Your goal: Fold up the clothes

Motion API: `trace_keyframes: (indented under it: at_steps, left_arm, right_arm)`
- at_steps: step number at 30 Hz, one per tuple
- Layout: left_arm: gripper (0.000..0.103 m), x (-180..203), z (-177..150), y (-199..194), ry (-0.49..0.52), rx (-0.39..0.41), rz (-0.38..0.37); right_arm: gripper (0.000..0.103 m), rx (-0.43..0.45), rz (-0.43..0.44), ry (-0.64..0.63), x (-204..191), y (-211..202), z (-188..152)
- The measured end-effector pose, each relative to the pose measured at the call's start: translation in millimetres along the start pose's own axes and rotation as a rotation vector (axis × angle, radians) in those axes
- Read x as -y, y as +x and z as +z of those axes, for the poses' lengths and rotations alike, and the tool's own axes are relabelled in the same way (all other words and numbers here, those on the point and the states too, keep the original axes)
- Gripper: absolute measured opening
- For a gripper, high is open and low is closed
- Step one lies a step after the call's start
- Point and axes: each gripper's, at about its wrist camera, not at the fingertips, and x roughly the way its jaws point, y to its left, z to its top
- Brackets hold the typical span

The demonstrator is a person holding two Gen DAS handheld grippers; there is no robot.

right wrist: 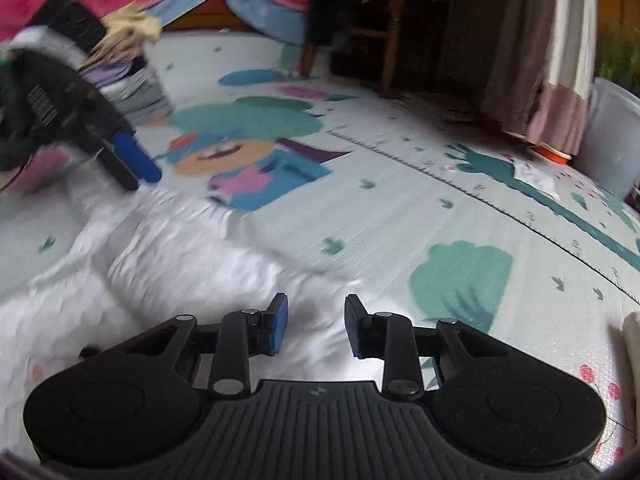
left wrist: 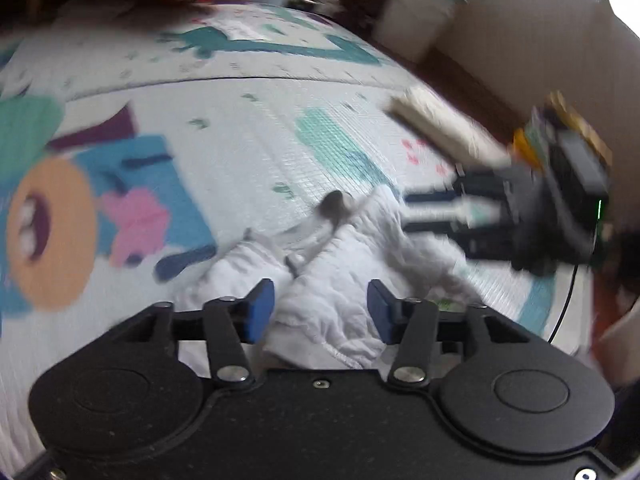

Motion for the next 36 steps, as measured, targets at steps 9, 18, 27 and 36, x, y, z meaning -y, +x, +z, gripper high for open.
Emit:
trace_keyframes:
  at_steps: [9, 18, 27, 36]
  left_arm:
    - [0.005, -40, -14, 11, -0.360, -0.102, -0.092]
    - [0.050, 14, -6, -12, 0.055, -0.044, 0.133]
    - [0.054, 36, -43, 42, 0.332, -0.083, 0.083]
    - [0.054, 11, -46, -22, 0.108, -0.082, 0.069]
  right_arm:
    - [0.039, -0.027, 0.038, -0.011, 13, 10, 0]
    - [0.042, -0.045, 0.016, -0.040, 8, 7, -5]
    - [0.052, -0.087, 0.107, -0.067, 7, 33, -12]
    - [0.052, -0.077, 0.109, -0.177, -14, 1, 12]
